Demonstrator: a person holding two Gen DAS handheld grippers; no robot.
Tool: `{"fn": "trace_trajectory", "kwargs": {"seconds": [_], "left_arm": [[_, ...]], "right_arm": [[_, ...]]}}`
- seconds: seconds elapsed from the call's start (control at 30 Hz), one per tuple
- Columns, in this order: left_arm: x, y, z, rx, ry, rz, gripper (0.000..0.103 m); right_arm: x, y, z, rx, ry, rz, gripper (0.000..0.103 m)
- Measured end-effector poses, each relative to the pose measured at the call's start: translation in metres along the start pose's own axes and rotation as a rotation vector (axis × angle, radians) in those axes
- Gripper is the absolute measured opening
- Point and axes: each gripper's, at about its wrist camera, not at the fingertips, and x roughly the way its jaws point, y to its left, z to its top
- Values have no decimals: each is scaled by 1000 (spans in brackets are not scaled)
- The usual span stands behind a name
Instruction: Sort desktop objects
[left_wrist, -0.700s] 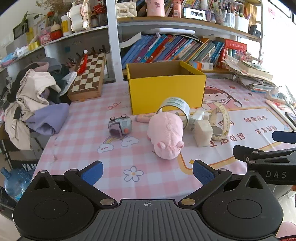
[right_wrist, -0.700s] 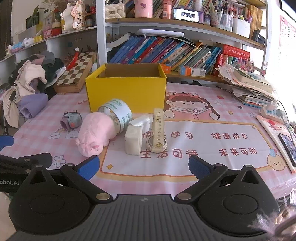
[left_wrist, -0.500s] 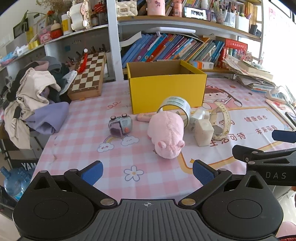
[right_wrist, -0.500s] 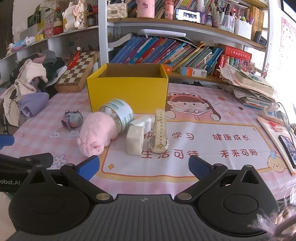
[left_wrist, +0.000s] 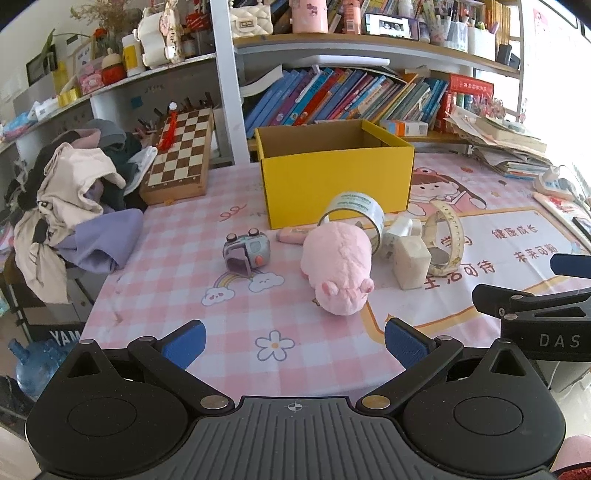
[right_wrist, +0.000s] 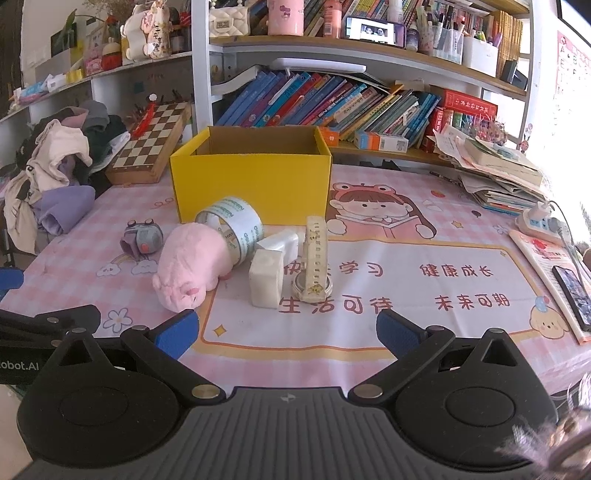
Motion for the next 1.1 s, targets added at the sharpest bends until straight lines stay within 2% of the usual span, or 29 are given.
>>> {"fn": "trace_trajectory", "kwargs": {"seconds": [1.1], "left_arm": [[2,3,1,-2,5,-10,103]], "right_arm": [[2,4,6,-20,18,-7,103]]}}
